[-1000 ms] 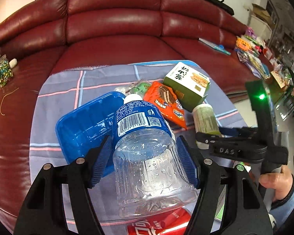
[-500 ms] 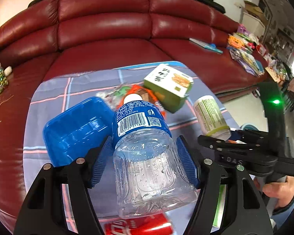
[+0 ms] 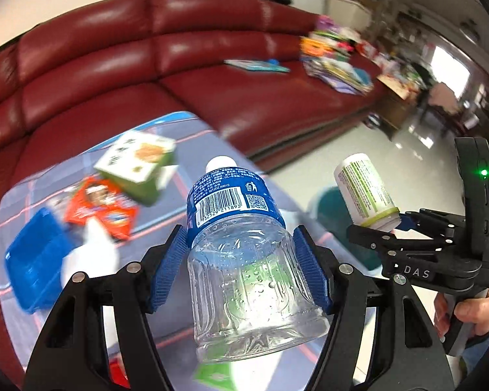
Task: Collect trash
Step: 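Grasp the clear water bottle with the left tool while the right tool grasps the white-green cup, then carry bottle and cup over the teal bin and open both tools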
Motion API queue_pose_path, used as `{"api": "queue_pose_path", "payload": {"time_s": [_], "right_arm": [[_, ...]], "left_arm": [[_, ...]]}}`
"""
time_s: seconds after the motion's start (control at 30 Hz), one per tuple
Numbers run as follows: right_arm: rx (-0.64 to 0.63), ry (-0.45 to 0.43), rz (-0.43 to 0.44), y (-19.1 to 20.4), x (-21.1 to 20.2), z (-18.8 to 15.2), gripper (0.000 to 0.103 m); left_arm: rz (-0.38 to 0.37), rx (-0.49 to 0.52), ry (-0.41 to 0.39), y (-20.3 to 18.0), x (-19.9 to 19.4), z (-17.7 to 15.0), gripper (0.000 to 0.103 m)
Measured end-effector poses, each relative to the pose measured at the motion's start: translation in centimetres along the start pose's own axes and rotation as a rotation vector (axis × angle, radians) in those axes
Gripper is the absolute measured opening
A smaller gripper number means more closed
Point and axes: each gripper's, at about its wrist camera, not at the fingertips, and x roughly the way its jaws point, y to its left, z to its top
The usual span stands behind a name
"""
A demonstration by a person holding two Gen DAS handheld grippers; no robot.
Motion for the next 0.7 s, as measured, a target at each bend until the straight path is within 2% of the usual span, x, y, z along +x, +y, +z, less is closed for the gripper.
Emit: {"api": "queue_pose_path", "payload": {"time_s": [0.2, 0.33, 0.57, 0.7], "right_arm": [[0.094, 0.016, -0.053, -7.4, -0.9, -2.8, 0.052], [0.16, 0.032, -0.066, -11.1, -0.6, -4.7, 0.053], [0.24, 0.064, -0.065, -16.0, 0.3, -7.1, 0.053], [0.266, 0.083, -0.063, -17.2, 1.1, -7.6, 0.053]], "left_arm": [[-0.073, 0.105, 0.033, -7.3, 2.8, 1.0, 0.068], [-0.103, 0.172, 0.084, -12.0, 5.8, 1.4, 0.068], [-0.147, 0.213, 0.16, -16.5, 10.7, 1.5, 0.068], [-0.138, 0.245, 0.201, -18.4, 13.4, 1.4, 0.069]]}}
